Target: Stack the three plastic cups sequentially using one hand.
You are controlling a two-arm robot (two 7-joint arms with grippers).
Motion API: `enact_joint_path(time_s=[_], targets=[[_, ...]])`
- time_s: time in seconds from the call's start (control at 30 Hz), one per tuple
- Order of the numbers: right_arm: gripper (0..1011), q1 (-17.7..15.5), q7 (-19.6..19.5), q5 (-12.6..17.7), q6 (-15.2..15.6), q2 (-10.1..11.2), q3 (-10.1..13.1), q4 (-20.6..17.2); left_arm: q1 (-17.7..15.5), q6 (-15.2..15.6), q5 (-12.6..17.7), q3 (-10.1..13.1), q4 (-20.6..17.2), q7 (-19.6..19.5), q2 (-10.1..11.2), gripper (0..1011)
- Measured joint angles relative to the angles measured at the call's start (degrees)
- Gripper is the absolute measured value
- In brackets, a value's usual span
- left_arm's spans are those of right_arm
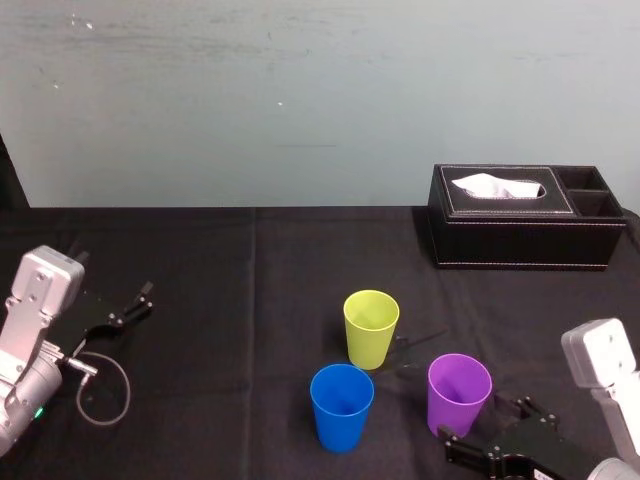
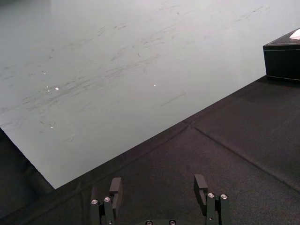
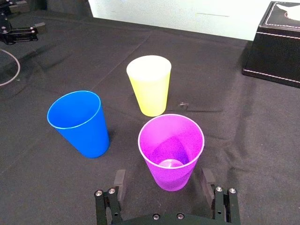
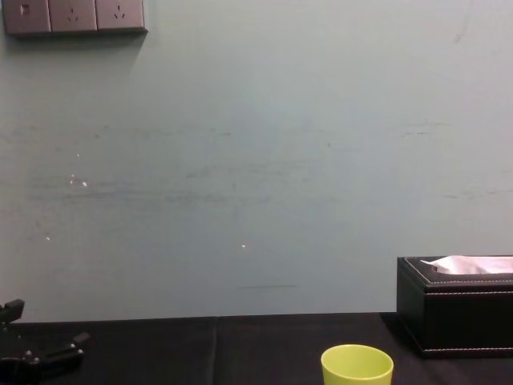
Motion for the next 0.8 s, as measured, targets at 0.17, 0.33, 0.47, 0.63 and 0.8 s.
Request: enact_joint_path(time_s=[0.17, 0.33, 0.47, 0.63, 0.8], targets=[[1004, 0.83, 0.22, -1.21, 0.28, -1.11, -0.3, 1.0, 0.0, 0.0, 0.0, 0.0, 0.0, 0.0, 0.0, 1000], [1004, 1.5, 0.26, -2.53, 0.28, -1.87, -0.54, 1.86, 0.0, 0.0, 0.0, 0.0, 0.0, 0.0, 0.0, 1000], [1004, 2.5, 0.73, -3.98, -0.11, -2.67, -1.08, 2.66, 0.0, 0.0, 0.0, 0.0, 0.0, 0.0, 0.0, 1000], [1004, 3.65, 0.95, -5.67, -0.64, -3.65, -1.88, 3.77, 0.0, 0.0, 0.0, 0.0, 0.0, 0.0, 0.0, 1000], [1004, 4.84, 1.17, -7.43, -0.82, -4.72, -2.67, 5.06, 0.0, 0.0, 0.0, 0.0, 0.0, 0.0, 0.0, 1000]])
